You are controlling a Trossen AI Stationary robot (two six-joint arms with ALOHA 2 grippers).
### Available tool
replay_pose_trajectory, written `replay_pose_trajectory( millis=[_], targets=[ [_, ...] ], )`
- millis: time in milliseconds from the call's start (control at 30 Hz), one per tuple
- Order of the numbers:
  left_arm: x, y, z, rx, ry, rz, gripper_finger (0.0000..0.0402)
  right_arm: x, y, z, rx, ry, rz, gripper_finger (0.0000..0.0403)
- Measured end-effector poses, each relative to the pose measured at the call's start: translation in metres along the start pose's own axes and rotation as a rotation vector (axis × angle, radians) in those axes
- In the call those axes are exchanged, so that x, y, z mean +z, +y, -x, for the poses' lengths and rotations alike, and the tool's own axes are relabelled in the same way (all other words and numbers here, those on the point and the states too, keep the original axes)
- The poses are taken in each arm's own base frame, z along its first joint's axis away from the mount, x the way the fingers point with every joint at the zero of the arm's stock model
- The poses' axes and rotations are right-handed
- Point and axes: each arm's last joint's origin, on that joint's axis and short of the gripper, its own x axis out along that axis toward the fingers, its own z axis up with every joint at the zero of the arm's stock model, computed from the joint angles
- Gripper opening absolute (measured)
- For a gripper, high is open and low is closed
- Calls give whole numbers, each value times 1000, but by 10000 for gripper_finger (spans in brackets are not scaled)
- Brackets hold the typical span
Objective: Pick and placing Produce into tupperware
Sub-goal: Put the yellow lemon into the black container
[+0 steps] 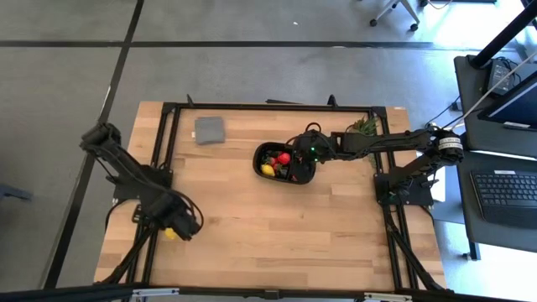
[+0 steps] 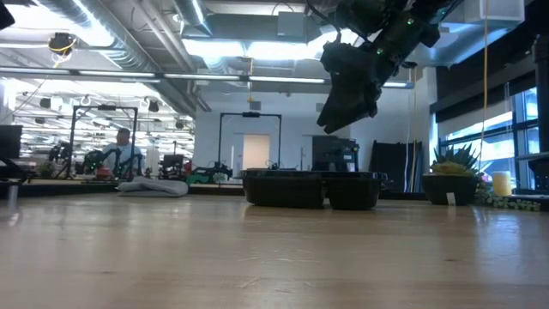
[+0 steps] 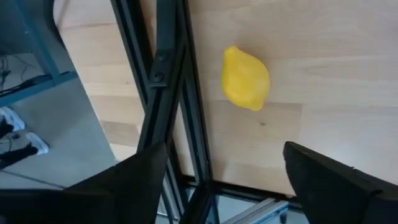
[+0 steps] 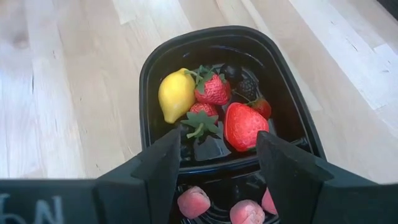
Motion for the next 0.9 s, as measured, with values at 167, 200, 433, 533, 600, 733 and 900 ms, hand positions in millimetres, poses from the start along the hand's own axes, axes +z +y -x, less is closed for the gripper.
replay_pose_trajectory(
  millis=[167, 200, 433, 533, 600, 733, 900],
  targets=[
    [-4, -9, -5, -8, 19, 5, 338, 0, 0, 0, 0, 0, -1, 214],
    [-5, -11, -6, -19, 25, 12, 339, 0, 0, 0, 0, 0, -2, 214],
    [-9, -22, -14, -34, -3, 52, 333, 0, 0, 0, 0, -1, -2, 214],
    [-10, -28, -19, -44, -30, 69, 332, 1, 0, 0, 1, -7, -3, 213],
    [-10, -31, -22, -36, -43, 74, 334, 2, 0, 0, 4, -17, -4, 213],
    [-9, -35, -30, -22, -55, 80, 335, 3, 1, 0, 8, -34, -6, 213],
    [-2, -37, -51, -27, -30, 77, 326, 5, 1, 0, 13, -51, -7, 213]
  ],
)
